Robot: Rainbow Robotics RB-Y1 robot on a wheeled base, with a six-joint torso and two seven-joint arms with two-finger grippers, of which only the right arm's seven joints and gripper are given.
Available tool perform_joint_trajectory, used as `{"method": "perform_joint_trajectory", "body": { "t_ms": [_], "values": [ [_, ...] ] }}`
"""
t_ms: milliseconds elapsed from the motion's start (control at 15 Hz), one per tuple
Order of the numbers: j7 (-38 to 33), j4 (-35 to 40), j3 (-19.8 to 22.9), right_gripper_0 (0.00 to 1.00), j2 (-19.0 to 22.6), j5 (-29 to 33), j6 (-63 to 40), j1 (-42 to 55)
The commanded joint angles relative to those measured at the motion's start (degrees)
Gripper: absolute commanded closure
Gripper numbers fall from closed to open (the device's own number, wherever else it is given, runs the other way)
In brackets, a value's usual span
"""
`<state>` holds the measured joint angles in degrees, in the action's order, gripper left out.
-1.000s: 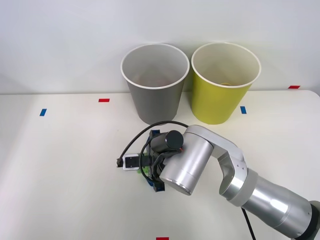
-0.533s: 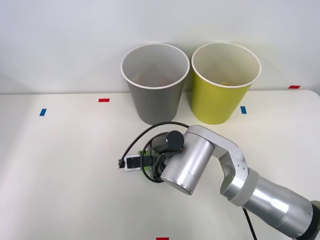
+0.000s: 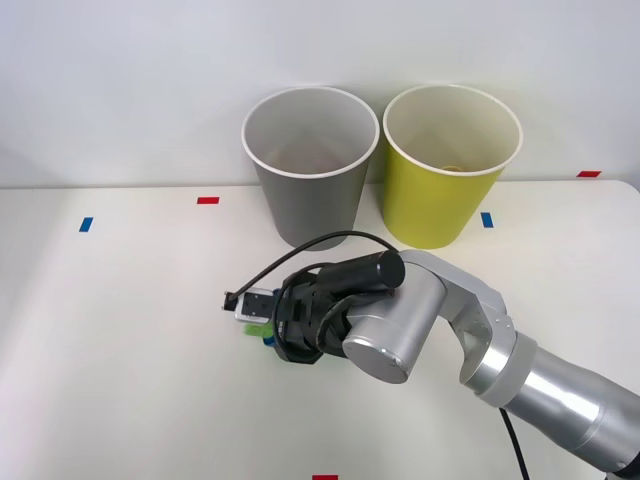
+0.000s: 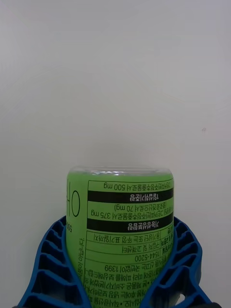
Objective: Put cans in the gray bin, plastic bottles in the light green bin
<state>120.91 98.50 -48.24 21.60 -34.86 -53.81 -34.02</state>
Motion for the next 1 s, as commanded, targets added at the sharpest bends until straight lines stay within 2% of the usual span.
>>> {"method": "perform_joint_trajectory", "body": {
  "t_ms": [67,267,400,600,1000],
  "values": [
    [-1.3,2.9,1.8,1.00,2.2,-5.1,4.3,0.0],
    [-1.4,5.8,6.4,1.00,3.3,-10.8,5.6,0.0],
    [-1.3,6.5,10.4,1.00,3.9,-18.6,7.1,0.0],
    [-0.8,7.1,14.3,1.00,5.1,-26.8,10.5,0.0],
    [-1.6,10.4,15.3,1.00,5.7,-33.8,29.4,3.2]
  ]
}}
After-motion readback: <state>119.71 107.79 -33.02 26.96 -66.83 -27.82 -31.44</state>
